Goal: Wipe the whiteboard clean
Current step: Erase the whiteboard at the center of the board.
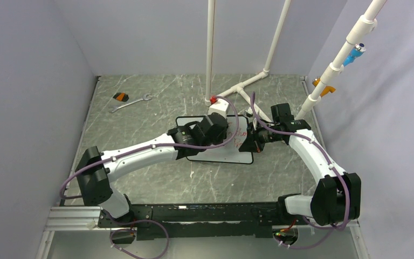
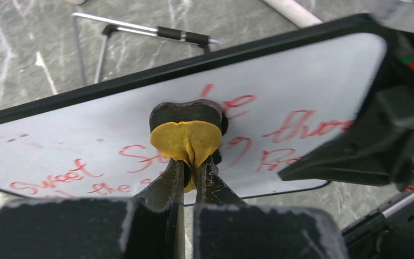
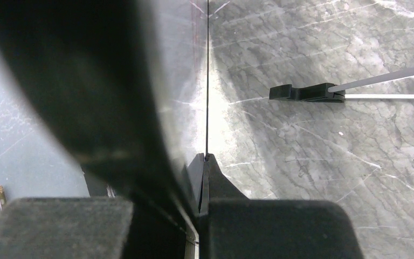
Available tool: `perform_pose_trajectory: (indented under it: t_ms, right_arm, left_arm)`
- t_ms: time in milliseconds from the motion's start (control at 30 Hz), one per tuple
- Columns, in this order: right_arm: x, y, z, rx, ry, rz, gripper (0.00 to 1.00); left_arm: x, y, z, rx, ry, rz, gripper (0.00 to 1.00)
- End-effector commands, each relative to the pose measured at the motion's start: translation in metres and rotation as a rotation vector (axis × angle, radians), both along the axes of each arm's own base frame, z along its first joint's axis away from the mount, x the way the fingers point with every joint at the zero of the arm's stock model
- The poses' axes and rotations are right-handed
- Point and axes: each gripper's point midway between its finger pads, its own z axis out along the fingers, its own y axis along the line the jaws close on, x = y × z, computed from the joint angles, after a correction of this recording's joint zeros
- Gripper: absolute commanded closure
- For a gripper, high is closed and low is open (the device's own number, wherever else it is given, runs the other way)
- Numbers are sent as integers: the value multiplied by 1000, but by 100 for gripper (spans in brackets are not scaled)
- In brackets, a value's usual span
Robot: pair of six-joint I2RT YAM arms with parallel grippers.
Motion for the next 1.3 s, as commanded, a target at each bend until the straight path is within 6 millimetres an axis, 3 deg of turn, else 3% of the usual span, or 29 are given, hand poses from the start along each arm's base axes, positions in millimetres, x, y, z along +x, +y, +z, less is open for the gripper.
perform_pose_trajectory:
  t_ms: [0, 267, 367, 467, 700, 833, 1067, 1267]
  right_arm:
    - [-4, 6, 8, 19, -69, 70, 100]
    - [-5, 7, 9, 20, -73, 72, 100]
    - [-5, 6, 9, 21, -72, 72, 100]
    - [-5, 7, 8, 20, -67, 72, 100]
    - [-4, 6, 6, 16, -63, 69, 100]
    - [-3, 6, 6, 15, -63, 70, 100]
    - [-3, 6, 6, 16, -64, 69, 100]
    - [-4, 6, 7, 16, -67, 68, 100]
  left_arm:
    - [0, -30, 30, -68, -66, -56, 100]
    - [30, 32, 9, -27, -39, 104, 100]
    - [31, 43, 9, -45, -36, 116, 100]
    - [28, 36, 13, -77, -31, 82, 100]
    - [7, -10, 35, -138, -47, -52, 100]
    - [5, -23, 43, -146, -62, -77, 100]
    - [21, -14, 58, -140, -105, -52, 100]
    - [50, 26, 63, -163, -100, 35, 100]
